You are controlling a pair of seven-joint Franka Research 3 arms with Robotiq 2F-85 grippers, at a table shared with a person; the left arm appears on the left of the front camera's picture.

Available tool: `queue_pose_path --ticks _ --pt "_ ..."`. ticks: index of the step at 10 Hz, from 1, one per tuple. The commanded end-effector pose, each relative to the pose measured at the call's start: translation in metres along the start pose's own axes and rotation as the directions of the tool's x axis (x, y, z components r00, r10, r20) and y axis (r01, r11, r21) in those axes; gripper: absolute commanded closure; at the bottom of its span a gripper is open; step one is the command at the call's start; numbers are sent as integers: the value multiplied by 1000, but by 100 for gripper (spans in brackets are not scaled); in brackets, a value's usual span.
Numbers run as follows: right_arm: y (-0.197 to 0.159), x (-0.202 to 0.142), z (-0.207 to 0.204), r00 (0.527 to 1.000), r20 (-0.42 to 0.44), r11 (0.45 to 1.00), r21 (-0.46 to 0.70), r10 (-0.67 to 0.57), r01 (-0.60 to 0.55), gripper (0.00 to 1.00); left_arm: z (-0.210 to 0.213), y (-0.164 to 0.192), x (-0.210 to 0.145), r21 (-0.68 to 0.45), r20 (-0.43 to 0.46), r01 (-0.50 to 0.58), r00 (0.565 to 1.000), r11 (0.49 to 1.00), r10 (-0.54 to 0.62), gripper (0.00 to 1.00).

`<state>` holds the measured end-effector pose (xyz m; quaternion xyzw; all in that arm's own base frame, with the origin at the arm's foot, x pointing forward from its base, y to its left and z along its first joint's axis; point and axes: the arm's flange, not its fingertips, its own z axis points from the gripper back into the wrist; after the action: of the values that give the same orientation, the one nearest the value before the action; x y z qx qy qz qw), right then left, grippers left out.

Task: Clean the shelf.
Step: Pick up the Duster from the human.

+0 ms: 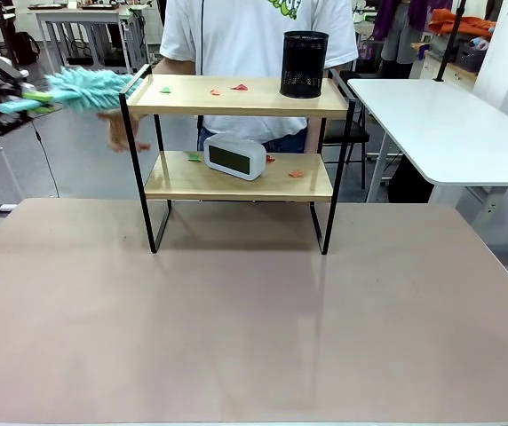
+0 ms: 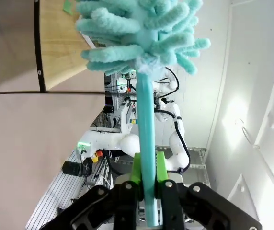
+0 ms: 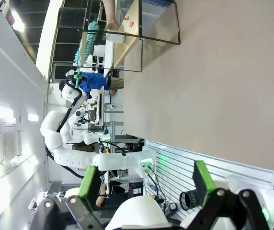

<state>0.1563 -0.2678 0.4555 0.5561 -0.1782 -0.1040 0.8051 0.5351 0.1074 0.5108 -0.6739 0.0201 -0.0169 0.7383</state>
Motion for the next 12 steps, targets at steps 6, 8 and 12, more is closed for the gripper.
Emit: queue_pose_path --ticks 6,8,12 --pt "2 1 1 1000 7 999 15 30 -30 0 139 -14 -175 -81 -344 346 870 935 -352 100" --pt "2 1 1 1000 7 999 15 30 -30 0 115 6 -173 -27 -464 433 793 901 -395 100" --pt "2 1 1 1000 7 999 15 30 -30 0 118 17 -162 -340 -471 411 704 846 -531 100"
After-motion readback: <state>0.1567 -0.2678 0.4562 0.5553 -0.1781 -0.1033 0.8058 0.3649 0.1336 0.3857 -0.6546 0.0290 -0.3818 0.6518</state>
